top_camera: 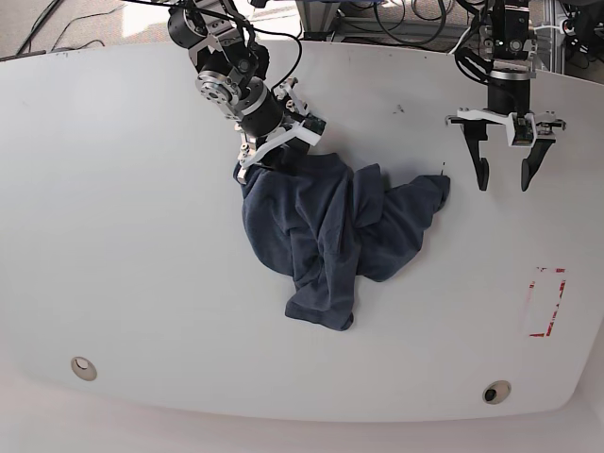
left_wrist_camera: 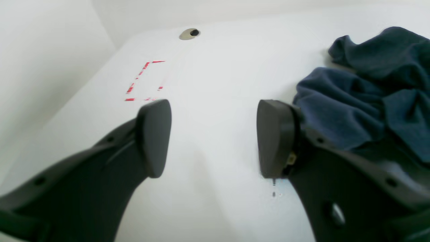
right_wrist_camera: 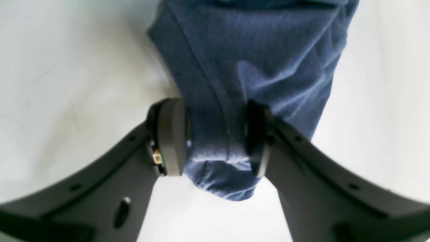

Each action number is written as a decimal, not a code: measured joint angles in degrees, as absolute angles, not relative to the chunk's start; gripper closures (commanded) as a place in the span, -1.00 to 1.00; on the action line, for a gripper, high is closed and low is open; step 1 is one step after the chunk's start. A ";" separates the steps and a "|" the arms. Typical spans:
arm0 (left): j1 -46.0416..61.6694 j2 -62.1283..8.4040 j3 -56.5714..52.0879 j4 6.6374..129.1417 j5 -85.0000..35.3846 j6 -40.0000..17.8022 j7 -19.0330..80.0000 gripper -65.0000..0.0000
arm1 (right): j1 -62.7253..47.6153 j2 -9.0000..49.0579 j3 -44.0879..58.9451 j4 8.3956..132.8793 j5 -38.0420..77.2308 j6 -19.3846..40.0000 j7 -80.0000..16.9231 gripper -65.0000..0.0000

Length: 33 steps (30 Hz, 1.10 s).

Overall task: Layout the t-shirt on the table in an organized manner, then fold the t-shirt properly
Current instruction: 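Lower the right gripper onto the navy t-shirt and pinch its edge, then lower the left gripper to the shirt's opposite edge and grasp it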

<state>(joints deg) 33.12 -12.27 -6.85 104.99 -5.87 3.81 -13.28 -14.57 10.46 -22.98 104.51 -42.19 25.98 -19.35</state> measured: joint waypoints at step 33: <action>33.15 -12.93 -5.45 104.92 -5.87 3.88 -13.23 -0.16 | -12.62 12.08 -22.98 102.52 -42.22 25.76 -19.73 0.86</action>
